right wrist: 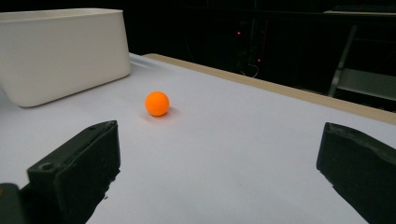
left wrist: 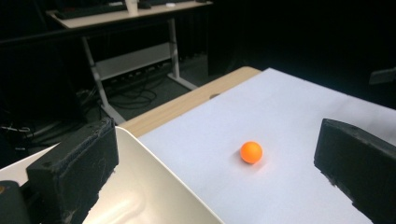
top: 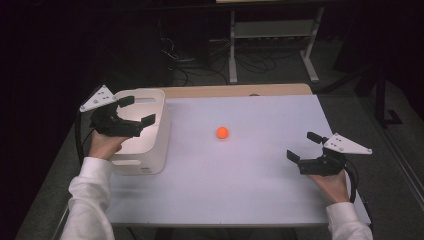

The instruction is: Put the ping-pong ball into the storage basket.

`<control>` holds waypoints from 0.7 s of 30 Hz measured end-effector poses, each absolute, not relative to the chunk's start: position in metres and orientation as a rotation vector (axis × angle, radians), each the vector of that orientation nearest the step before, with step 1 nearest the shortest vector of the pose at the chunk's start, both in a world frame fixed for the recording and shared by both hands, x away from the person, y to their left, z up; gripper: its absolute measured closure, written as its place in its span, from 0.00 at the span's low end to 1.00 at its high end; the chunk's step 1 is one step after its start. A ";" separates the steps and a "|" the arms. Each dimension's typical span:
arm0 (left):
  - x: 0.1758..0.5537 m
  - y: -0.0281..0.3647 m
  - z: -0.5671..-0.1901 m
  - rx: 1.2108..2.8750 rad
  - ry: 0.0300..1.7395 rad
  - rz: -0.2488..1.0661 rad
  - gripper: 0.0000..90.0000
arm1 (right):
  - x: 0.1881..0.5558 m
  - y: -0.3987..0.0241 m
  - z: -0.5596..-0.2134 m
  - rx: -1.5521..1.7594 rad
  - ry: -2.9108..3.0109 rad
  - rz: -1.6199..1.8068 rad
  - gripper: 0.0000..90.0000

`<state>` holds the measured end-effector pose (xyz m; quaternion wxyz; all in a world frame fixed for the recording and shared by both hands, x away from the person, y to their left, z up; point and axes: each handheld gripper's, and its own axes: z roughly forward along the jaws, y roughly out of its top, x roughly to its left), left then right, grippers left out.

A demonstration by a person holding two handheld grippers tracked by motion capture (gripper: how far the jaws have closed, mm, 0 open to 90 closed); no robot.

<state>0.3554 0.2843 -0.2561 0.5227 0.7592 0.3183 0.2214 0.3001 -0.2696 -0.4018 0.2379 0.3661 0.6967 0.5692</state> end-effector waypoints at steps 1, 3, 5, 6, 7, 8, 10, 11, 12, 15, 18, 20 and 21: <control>0.357 0.283 -0.256 1.832 0.760 0.525 0.00 | 0.300 -0.270 -0.402 1.003 1.910 1.559 0.00; 0.358 0.282 -0.256 1.853 0.758 0.521 0.00 | 0.300 -0.270 -0.402 1.002 1.909 1.558 0.00; 0.362 0.278 -0.254 1.880 0.747 0.524 0.00 | 0.300 -0.270 -0.402 1.001 1.909 1.560 0.00; 0.363 0.277 -0.253 1.887 0.744 0.523 0.00 | 0.300 -0.270 -0.402 1.000 1.908 1.559 0.00; 0.363 0.277 -0.253 1.887 0.744 0.523 0.00 | 0.300 -0.270 -0.402 1.000 1.908 1.559 0.00; 0.364 0.276 -0.253 1.882 0.750 0.519 0.00 | 0.300 -0.270 -0.402 1.001 1.907 1.561 0.00; 0.367 0.274 -0.250 1.898 0.745 0.513 0.00 | 0.300 -0.270 -0.402 1.001 1.908 1.562 0.00; 0.368 0.272 -0.250 1.905 0.740 0.512 0.00 | 0.300 -0.270 -0.402 1.007 1.911 1.562 0.00; 0.369 0.271 -0.249 1.919 0.737 0.508 0.00 | 0.300 -0.270 -0.402 1.005 1.912 1.561 0.00; 0.373 0.266 -0.247 1.961 0.718 0.508 0.00 | 0.301 -0.270 -0.402 0.998 1.911 1.559 0.00; 0.375 0.263 -0.246 1.976 0.716 0.499 0.00 | 0.301 -0.270 -0.402 1.000 1.913 1.560 0.00; 0.379 0.258 -0.246 1.995 0.710 0.492 0.00 | 0.301 -0.270 -0.402 1.001 1.913 1.561 0.00; 0.380 0.256 -0.245 1.998 0.710 0.486 0.00 | 0.301 -0.269 -0.402 1.001 1.913 1.561 0.00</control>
